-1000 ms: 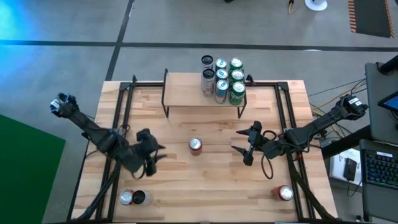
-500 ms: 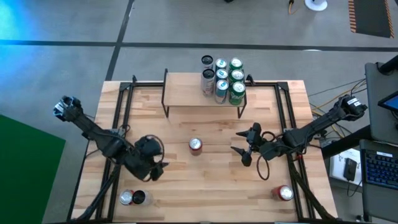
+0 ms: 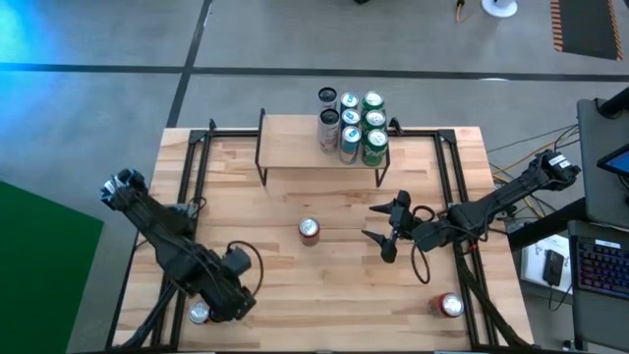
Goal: Place canned beverage on shelf
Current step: Put the white pink soda can on the shelf aligned with the other white pink soda cans
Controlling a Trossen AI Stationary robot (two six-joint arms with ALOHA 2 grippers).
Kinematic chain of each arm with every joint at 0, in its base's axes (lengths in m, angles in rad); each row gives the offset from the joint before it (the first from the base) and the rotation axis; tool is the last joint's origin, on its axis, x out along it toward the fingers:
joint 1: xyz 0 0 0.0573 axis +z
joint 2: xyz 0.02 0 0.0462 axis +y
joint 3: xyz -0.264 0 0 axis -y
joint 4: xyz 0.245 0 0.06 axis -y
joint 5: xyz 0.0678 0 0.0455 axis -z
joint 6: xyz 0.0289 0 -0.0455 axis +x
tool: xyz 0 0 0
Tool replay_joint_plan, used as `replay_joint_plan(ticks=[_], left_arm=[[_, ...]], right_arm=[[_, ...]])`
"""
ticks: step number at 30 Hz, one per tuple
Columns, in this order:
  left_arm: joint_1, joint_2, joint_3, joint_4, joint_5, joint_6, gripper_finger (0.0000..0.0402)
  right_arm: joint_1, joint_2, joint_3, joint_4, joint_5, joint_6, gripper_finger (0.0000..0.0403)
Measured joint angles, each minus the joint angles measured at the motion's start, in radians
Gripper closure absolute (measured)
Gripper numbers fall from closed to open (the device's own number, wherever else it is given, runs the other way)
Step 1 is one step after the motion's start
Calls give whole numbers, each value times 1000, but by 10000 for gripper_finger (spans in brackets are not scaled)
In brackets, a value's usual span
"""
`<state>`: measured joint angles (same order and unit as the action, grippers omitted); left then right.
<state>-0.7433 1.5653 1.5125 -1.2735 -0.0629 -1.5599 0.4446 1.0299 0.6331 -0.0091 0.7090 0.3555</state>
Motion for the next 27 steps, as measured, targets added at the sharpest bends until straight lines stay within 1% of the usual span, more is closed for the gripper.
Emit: replay_joint_plan(ticks=[3,6,9,17,19,23,27], left_arm=[[-5,60,97,-72,9,-39,125],[-26,116,175,-153,30,-77,106],[-53,158,210,-175,51,-124,81],[-133,225,211,-174,112,-271,9],[-147,231,211,-176,119,-302,4],[-167,234,200,-189,127,-349,10],[-167,234,167,-172,120,-361,14]], right_arm=[[0,14,0,7,0,24,78],[0,26,0,54,9,18,78],[0,41,0,127,10,-20,78],[0,87,0,274,9,-92,78],[0,93,0,289,8,-94,78],[0,105,0,294,5,-79,78],[0,118,0,295,-3,-59,78]])
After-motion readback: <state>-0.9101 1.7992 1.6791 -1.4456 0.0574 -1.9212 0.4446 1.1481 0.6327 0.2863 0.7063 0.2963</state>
